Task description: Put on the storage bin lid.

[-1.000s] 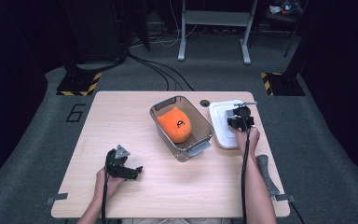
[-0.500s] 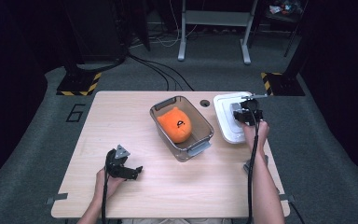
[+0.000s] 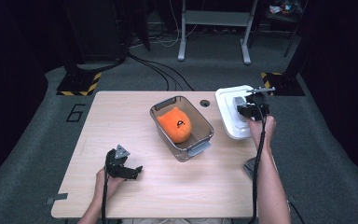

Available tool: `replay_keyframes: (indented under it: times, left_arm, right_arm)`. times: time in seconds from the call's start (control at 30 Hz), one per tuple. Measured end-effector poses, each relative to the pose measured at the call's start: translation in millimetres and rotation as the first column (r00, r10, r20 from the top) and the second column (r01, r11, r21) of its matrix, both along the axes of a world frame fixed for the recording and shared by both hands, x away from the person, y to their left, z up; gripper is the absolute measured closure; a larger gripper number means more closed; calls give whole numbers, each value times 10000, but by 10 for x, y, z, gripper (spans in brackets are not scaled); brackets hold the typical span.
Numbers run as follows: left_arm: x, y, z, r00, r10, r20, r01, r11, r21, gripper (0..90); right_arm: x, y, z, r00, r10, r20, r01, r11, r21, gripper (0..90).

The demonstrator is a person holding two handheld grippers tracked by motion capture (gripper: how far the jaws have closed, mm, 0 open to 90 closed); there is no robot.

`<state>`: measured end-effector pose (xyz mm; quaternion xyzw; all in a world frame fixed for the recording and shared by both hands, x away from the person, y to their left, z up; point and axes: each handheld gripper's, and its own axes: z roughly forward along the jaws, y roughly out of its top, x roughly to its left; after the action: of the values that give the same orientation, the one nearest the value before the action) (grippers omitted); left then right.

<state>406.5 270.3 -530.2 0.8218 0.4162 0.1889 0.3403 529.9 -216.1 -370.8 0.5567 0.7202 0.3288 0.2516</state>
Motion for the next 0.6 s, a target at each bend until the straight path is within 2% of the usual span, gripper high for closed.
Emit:
replay_keyframes:
  times: [0.37,0.6]
  left_arm:
    - [3,8,4,10000,-42,-18,42,10000,90,1]
    - [1,2,1,10000,7,12,-7,10000,33,1]
  right_arm:
    - [-85,95,265,9990,368,255,-366,9993,-63,667]
    - [-131,242,374,9946,943,430,-946,9955,51,667]
